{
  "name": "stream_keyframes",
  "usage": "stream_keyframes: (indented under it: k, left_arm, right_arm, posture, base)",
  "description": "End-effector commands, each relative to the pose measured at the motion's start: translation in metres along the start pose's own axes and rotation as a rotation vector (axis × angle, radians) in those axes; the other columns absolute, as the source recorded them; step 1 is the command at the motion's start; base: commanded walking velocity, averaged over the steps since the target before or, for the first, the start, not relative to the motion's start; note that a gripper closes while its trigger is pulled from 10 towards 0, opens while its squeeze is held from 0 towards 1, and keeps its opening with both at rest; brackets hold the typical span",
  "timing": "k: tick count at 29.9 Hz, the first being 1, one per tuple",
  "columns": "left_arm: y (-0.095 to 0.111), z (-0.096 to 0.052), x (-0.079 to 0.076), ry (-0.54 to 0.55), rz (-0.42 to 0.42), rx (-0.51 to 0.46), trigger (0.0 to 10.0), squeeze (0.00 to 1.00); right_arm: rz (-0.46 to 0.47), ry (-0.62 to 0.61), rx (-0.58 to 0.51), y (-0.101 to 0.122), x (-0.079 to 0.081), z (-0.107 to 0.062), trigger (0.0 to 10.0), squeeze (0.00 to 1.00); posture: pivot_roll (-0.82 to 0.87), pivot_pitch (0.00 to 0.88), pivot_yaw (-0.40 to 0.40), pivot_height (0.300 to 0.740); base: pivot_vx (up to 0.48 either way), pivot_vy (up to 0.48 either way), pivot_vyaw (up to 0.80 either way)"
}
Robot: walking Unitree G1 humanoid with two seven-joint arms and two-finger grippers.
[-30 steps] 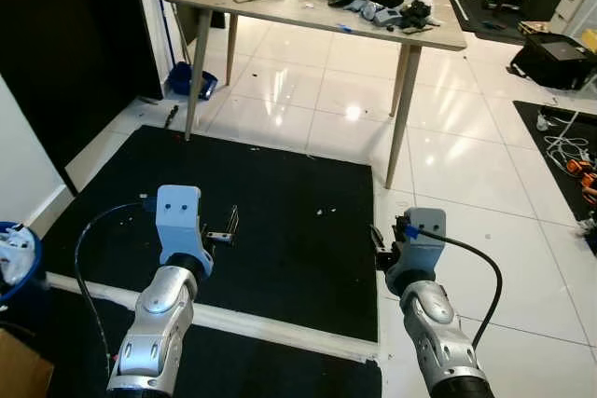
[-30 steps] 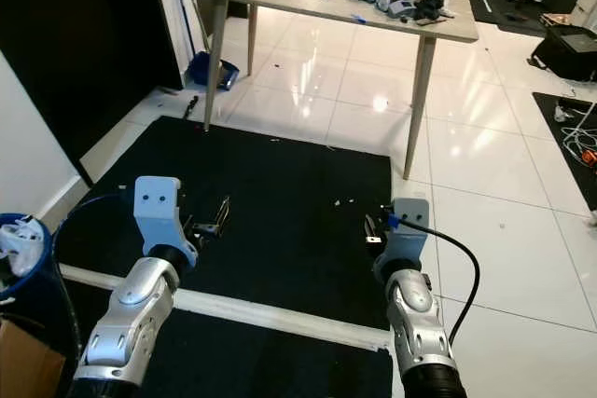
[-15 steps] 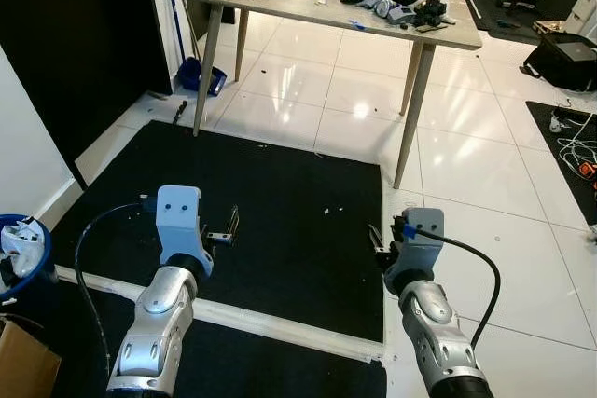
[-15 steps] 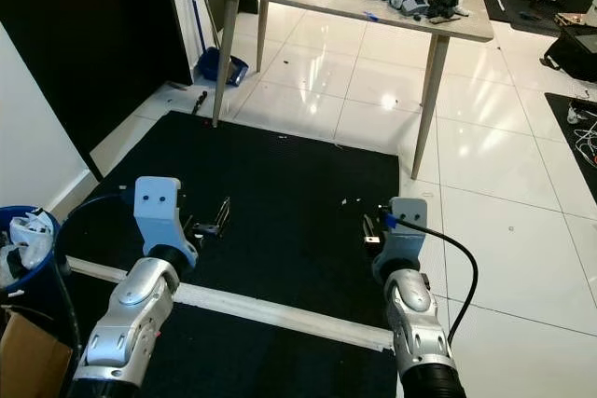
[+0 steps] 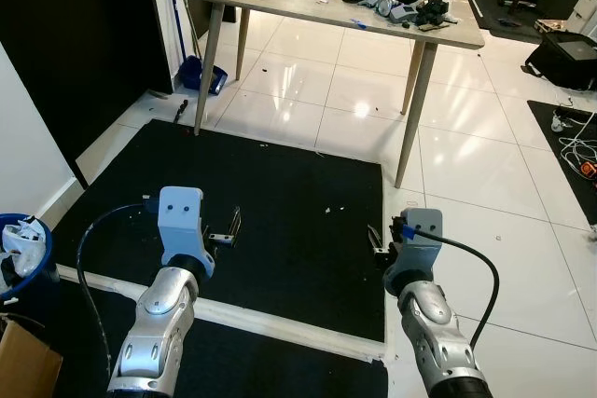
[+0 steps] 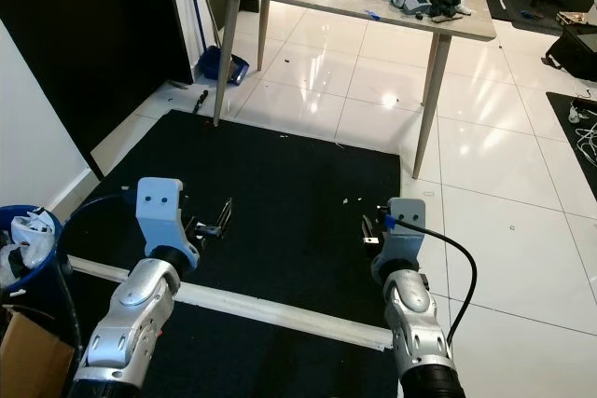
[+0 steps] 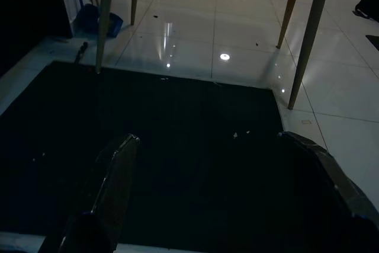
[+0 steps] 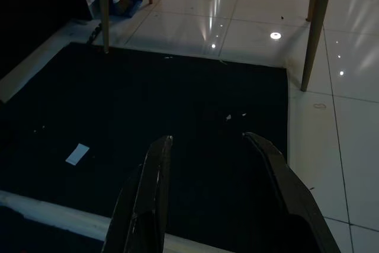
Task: Picking trash to rubbish bin
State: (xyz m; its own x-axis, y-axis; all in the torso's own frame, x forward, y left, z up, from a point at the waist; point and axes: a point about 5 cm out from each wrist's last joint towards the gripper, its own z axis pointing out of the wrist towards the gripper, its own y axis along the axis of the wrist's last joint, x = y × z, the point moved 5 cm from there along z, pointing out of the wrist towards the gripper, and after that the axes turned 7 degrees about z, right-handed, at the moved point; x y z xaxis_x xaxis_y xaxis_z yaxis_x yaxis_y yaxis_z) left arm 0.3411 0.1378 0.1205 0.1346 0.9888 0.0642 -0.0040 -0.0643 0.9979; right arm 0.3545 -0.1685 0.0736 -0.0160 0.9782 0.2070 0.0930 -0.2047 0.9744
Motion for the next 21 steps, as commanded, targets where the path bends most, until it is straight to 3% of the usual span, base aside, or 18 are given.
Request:
stream_keyframes:
  k: [1, 21]
  left_arm:
    - [-0.001, -0.0018, -0.0016, -0.01, 0.004, 0.001, 10.0, 0.0]
    - [0.001, -0.0001, -0.0012, -0.009, 0.006, -0.007, 10.0, 0.0]
  right_arm:
    - [-0.014, -0.009, 0.011, -0.0024, -0.0028, -0.003, 10.0, 0.0]
    - [-0.017, -0.008, 0.012, -0.002, -0.002, -0.0025, 10.0, 0.0]
  posture:
    - [0.02, 0.113, -0.016, 0.74]
    - [0.02, 0.117, -0.016, 0.74]
  base:
    - [0.296, 0.0, 0.0]
    - [0.33, 0.0, 0.0]
